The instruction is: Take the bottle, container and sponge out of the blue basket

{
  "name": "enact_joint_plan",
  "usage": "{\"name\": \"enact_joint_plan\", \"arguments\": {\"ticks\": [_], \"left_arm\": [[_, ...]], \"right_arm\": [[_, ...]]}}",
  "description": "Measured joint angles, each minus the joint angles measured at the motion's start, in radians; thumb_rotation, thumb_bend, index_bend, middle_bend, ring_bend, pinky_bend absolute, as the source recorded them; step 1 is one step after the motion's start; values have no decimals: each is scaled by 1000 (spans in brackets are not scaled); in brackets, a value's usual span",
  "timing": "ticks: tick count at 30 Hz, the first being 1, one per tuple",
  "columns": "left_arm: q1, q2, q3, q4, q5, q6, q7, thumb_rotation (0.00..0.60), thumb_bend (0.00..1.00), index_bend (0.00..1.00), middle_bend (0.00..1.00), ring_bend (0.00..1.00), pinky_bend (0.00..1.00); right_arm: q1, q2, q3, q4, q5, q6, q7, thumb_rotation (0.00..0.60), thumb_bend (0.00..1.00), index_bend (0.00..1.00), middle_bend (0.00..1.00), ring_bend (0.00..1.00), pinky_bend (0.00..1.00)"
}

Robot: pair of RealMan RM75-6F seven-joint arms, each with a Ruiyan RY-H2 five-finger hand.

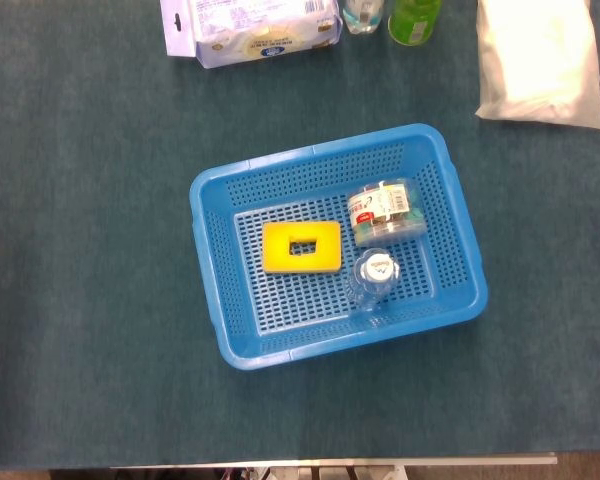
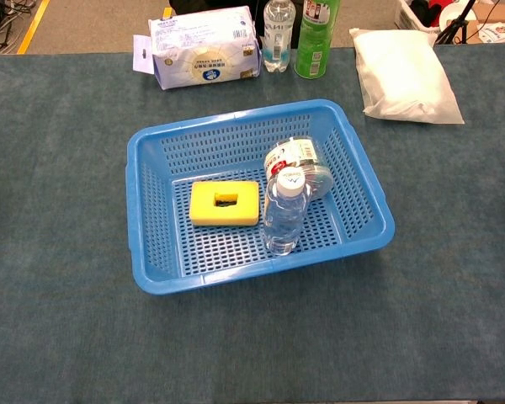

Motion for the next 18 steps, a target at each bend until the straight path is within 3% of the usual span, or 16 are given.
{"name": "enact_joint_plan", "arguments": {"ticks": [7, 18], "left_arm": [[13, 4, 6, -30, 6, 19, 22, 600, 393, 358, 296, 169, 182], [54, 7, 25, -53, 18, 67, 42, 600, 392, 358, 295, 169, 182]], "right_arm": [[83, 35, -12, -90, -62, -97, 82, 600, 0, 239, 301, 215, 273], [212, 21, -1, -182, -34, -269, 108, 600, 0, 217, 290, 215, 347]]}}
